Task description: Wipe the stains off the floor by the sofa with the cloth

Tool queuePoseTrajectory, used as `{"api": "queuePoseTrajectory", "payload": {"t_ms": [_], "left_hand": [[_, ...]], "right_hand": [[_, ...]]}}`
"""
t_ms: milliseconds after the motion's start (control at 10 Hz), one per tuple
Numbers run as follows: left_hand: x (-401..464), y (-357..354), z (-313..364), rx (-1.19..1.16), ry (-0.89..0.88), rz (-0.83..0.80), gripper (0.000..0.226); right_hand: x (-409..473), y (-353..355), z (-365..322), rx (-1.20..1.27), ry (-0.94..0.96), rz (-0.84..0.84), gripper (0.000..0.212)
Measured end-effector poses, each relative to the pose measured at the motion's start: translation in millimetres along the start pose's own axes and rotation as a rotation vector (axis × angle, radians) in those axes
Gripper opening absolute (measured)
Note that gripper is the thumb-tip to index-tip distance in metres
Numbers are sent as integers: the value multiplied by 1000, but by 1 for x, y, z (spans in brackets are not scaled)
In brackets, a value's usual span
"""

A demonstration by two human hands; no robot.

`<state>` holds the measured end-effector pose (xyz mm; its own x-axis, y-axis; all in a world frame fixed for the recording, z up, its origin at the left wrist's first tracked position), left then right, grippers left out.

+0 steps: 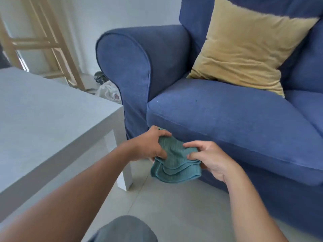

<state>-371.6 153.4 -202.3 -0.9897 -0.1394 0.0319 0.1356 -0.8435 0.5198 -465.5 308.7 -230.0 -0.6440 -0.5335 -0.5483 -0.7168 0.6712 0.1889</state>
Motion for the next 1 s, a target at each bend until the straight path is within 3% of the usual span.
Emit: {"api": "queuePoseTrajectory", "payload": {"t_ms": [200,400,700,800,1000], "left_hand": [[-17,102,68,-72,45,192,73],[-125,211,43,-69,221,457,71],[-326,282,-18,-69,576,765,61],[-350,287,-25,16,657,759,57],[-355,308,-31,498,845,630,60]], "right_hand": [[-29,-25,-118,66,191,-143,33],[-35,-167,-204,-210,304,-419,44],[-73,-386,-229,-720,416,-611,48],[-77,-416,-222,-821,451,-585,46],[-78,-419,-225,-895,582,-482,33]]}}
Point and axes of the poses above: each hand's wrist, its own x-axis towards the middle knuckle, its own y-axis out of the back of the hand, z = x × y, the point moved 8 cm from there along x, towards the middle knuckle, and after that the axes turned 15 degrees about -y, right-handed, at the moved point
